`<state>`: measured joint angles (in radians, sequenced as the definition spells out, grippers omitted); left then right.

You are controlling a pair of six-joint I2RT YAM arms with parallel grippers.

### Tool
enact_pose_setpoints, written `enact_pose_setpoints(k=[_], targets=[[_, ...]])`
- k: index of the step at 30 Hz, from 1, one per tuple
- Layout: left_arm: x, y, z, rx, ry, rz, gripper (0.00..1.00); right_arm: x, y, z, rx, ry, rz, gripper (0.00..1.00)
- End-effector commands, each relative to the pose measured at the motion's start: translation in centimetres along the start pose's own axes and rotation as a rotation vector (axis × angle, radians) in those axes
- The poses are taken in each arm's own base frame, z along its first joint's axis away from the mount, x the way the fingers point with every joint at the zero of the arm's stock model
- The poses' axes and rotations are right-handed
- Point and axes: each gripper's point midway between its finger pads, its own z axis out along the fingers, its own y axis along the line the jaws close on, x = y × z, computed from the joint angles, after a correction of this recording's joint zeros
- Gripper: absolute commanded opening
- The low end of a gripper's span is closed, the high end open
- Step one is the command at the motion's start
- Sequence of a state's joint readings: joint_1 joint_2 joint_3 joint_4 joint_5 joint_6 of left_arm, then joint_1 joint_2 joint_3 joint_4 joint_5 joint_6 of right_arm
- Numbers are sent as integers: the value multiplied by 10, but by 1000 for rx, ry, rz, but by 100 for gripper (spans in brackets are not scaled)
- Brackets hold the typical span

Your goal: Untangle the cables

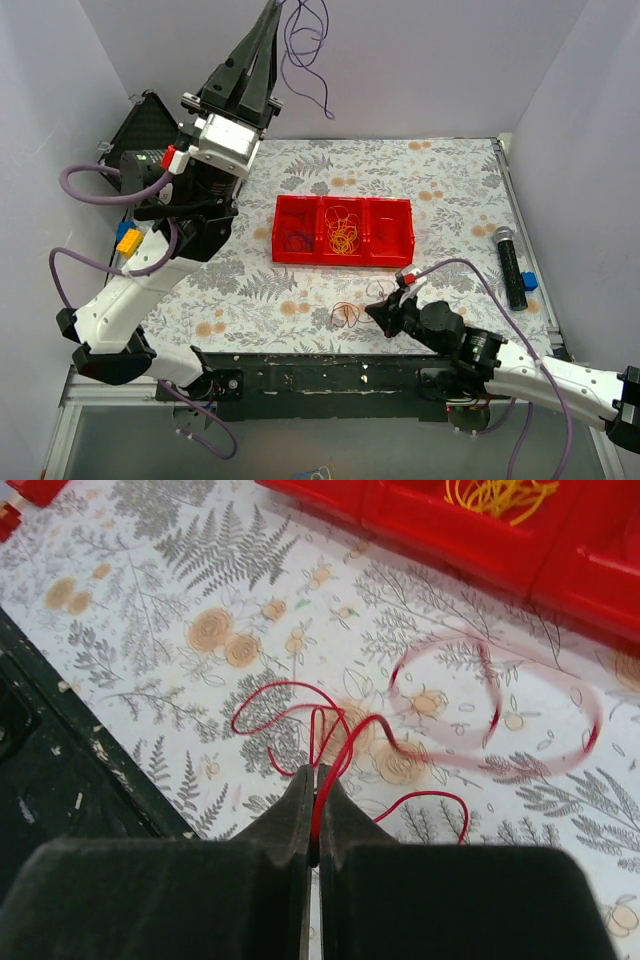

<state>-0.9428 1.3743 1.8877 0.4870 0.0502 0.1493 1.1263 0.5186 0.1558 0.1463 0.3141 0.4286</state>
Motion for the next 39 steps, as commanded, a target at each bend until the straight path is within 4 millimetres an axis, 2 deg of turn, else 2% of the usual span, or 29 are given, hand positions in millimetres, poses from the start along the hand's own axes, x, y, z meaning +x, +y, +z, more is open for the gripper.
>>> enact_pose_setpoints(k=[1,3,5,10,12,16,20,27,32,39], targets=[[14,24,4,-122,66,63,0,20,-14,-6,63,40,58,1],[42,6,-7,-75,139,51,0,18,-17,-7,80,37,63,1],[73,-8,-28,-44,229,19,0,13,-19,-9,97,34,57,1],[173,-26,-111,-75,529,-40,0,-4,-18,-16,125,29,69,1],[200,-36,-144,-49,598,-36,0,-8,-18,-18,129,27,63,1],[236,-42,-177,-34,689,-36,0,-10,-18,-21,132,35,50,1],[255,-48,-198,-38,704,-27,0,-15,-19,-22,148,22,67,1],[286,-68,-221,-19,783,-67,0,-23,-20,-21,173,14,52,1],[305,-64,-243,-40,843,-48,0,-27,-23,-24,190,2,51,1],[318,-65,-277,-30,905,-21,0,-28,-25,-29,202,17,50,1]])
